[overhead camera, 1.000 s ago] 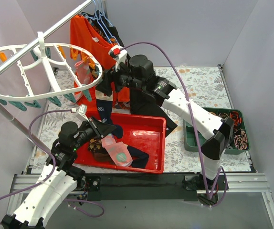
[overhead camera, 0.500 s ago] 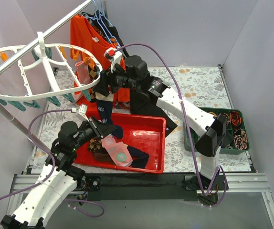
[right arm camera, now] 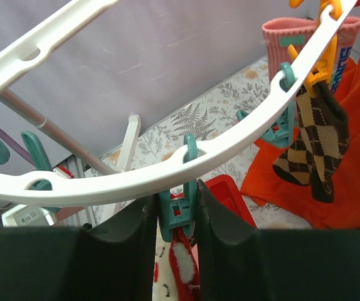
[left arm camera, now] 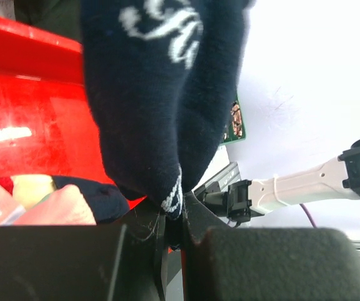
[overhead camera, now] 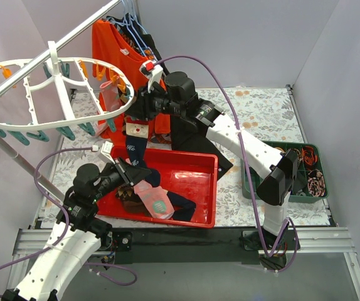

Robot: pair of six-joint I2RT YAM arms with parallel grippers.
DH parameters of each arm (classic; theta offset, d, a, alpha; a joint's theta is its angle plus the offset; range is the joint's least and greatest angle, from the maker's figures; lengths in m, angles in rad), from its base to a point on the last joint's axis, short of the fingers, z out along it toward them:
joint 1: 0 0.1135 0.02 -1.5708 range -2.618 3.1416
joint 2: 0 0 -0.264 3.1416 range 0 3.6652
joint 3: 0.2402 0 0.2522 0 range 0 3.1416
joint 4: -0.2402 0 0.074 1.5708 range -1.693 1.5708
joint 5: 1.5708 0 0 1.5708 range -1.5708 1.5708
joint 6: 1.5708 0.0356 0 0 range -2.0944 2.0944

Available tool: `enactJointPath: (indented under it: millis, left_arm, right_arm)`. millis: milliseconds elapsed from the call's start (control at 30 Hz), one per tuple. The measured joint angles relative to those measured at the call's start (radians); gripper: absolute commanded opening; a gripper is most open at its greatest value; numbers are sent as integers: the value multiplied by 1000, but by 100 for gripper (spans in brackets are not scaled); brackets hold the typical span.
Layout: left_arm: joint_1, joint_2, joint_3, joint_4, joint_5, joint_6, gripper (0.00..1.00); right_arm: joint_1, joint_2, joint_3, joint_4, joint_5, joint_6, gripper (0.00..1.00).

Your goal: Remove the socks clipped to the hanger

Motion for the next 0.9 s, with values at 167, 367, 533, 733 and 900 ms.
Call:
enactJointPath:
  millis: [167,367,533,733,900]
  left_arm:
    - [0,-6,-1,-50,0,0,0]
    - [0,-36,-21,-148,21,7,7]
    - [0,-97,-42,-238,58,17,37]
    - [0,-133,-42,-323,61,29,75]
    - [0,-110,-33,-382,10,25,76]
  right_arm:
    - [-3,0,0,11,2,10,1]
    - [-5,0,0,14,8,22,1]
    - [5,0,0,9,40,16,1]
    - [43,0,1,-33,100,-5,1]
    - [76,0,27,-80,143,-21,1]
